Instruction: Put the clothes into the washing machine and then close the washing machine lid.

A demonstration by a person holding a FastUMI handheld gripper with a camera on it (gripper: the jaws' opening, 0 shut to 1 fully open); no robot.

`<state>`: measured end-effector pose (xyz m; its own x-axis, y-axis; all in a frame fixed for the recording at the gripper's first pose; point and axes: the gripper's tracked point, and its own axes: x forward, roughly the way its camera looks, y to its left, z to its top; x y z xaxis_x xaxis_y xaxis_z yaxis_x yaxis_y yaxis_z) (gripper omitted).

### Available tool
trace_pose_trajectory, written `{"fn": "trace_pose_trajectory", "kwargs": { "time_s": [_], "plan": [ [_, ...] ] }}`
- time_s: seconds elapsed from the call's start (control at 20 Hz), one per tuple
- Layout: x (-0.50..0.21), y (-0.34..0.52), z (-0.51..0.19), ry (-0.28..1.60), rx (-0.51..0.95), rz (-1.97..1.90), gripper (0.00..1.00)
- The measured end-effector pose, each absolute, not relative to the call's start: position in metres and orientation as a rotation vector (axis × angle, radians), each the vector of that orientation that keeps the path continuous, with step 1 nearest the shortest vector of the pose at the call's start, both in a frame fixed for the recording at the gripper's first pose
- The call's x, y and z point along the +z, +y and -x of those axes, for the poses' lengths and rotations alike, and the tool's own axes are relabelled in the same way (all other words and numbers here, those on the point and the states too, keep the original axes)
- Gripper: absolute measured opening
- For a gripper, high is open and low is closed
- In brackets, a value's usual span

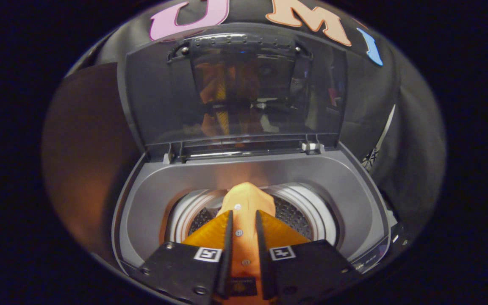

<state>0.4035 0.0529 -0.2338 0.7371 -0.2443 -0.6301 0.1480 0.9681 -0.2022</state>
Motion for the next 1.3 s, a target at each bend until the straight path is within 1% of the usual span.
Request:
{"fn": "trace_pose_trajectory", "kwargs": {
  "time_s": [0.25, 0.65, 0.85, 1.1, 1.3],
  "plan": [
    [-0.212, 0.054, -0.403, 0.685, -0.221, 0.204, 0.98],
    [-0.134, 0.053, -0.403, 0.594, -0.253, 0.218, 0.98],
    [-0.082, 0.06, -0.413, 0.541, -0.258, 0.234, 0.98],
    [0.008, 0.083, -0.448, 0.363, -0.255, 0.192, 0.98],
    [0.057, 0.094, -0.472, 0.24, -0.259, 0.209, 0.97]
  ]
}}
